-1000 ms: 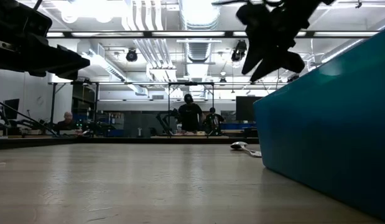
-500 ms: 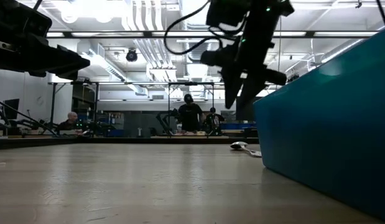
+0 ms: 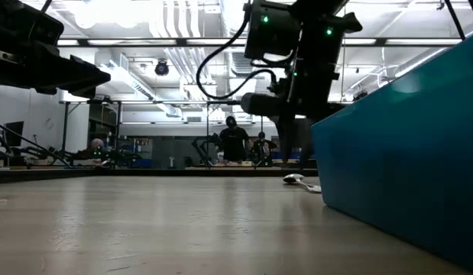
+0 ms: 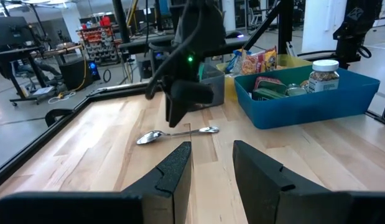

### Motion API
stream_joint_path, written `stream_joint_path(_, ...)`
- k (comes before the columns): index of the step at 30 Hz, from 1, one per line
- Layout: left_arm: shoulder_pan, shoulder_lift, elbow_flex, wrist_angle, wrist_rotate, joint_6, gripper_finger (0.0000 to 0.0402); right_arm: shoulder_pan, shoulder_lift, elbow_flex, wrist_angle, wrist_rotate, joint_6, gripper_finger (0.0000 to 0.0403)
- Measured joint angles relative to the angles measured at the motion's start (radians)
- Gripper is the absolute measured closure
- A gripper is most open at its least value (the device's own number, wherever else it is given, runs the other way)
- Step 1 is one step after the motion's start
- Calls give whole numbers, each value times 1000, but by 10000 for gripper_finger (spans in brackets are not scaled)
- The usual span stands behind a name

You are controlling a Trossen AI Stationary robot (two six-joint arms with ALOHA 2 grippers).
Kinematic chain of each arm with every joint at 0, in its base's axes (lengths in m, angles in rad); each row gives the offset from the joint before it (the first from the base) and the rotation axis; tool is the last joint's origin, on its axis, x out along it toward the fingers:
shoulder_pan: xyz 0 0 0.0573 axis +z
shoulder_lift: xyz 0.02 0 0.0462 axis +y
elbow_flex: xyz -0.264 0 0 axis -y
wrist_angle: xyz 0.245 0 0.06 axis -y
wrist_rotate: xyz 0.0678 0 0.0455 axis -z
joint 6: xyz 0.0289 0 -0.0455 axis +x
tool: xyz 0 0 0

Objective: Pick & Place Food Item
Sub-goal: Put the silver spoon into the black bin

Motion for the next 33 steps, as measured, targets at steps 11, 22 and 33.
stream_joint_path(11,0,0,0,0,0,0,282,8,89,1,-7,16,67,262)
stream_joint_path(22,0,0,0,0,0,-1,282,-18,104,-8,0,46,62,262)
stream_joint_path(33,0,0,0,0,0,-3,282,-25,104,-12,18,44,39,289)
